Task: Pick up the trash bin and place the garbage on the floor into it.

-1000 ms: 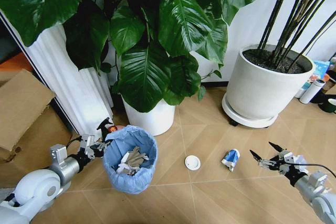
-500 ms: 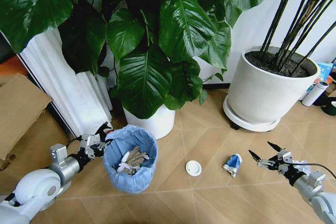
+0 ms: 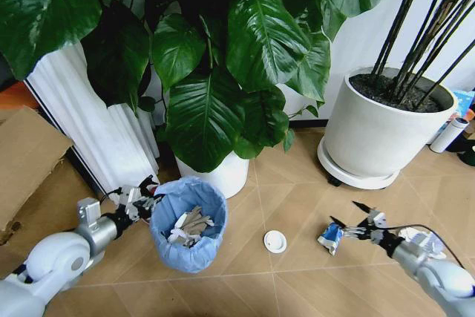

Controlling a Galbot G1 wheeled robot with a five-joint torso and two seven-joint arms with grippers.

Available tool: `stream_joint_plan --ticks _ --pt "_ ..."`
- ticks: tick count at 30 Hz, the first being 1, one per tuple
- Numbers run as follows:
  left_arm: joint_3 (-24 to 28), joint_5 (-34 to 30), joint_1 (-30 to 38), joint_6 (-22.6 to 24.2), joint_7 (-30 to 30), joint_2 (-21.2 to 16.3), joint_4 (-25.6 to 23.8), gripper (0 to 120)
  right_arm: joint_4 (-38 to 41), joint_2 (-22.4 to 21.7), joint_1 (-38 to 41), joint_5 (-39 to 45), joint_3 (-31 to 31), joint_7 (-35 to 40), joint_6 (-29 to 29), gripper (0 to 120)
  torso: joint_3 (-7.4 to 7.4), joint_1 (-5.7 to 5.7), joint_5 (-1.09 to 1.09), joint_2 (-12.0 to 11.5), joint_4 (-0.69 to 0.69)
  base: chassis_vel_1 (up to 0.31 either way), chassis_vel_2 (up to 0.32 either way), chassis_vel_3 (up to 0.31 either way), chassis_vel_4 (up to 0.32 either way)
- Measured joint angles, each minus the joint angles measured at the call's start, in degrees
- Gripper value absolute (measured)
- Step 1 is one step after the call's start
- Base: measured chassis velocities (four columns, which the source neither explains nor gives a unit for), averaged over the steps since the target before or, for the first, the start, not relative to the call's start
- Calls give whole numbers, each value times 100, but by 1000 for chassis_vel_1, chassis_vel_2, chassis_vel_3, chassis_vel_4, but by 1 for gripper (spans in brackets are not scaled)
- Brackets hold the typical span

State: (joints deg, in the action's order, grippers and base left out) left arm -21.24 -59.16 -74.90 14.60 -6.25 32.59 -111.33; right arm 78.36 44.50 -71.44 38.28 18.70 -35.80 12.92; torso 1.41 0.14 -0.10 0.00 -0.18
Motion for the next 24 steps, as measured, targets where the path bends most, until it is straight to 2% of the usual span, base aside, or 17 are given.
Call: stream_joint_plan --ticks 2,3,6,7,11,12,13,16,19,24 --pt "22 -7 13 1 -7 -65 -54 0 -202 -76 475 134 -602 -200 -82 100 0 0 0 0 4 0 0 0 0" --pt "22 -7 13 1 -7 -65 -54 0 -202 -76 475 134 -602 -200 -82 100 0 0 0 0 4 0 0 0 0" --pt "20 31 -13 2 -36 -124 -84 0 -689 -156 1316 141 -1642 -661 -111 100 0 0 0 0 7 0 0 0 0" --pt "20 31 -13 2 -36 -124 -84 0 -689 -156 1316 141 -1642 -661 -111 100 0 0 0 0 7 0 0 0 0" --pt "-101 87 -102 -10 -70 -112 -82 0 -1272 -125 2283 85 -2771 -1117 -110 100 0 0 -1 0 2 0 0 0 0" --pt "-101 87 -102 -10 -70 -112 -82 0 -1272 -125 2283 85 -2771 -1117 -110 100 0 0 -1 0 2 0 0 0 0" --pt "-149 108 -128 -12 -71 -87 -74 0 -1559 -65 2713 -33 -3162 -1326 -75 100 1 0 -1 0 2 0 0 0 0" --pt "-180 126 -143 -16 -71 -69 -72 0 -1724 -17 2959 -122 -3357 -1460 -30 100 0 0 -2 0 3 0 0 0 0" --pt "-236 188 -160 -25 -72 -11 -52 0 -2315 235 3646 -419 -3961 -1986 126 100 0 0 0 0 5 0 0 0 0" --pt "-260 227 -153 -31 -72 42 -46 0 -2782 444 3999 -879 -4292 -2448 307 100 0 0 0 0 2 0 0 0 0"
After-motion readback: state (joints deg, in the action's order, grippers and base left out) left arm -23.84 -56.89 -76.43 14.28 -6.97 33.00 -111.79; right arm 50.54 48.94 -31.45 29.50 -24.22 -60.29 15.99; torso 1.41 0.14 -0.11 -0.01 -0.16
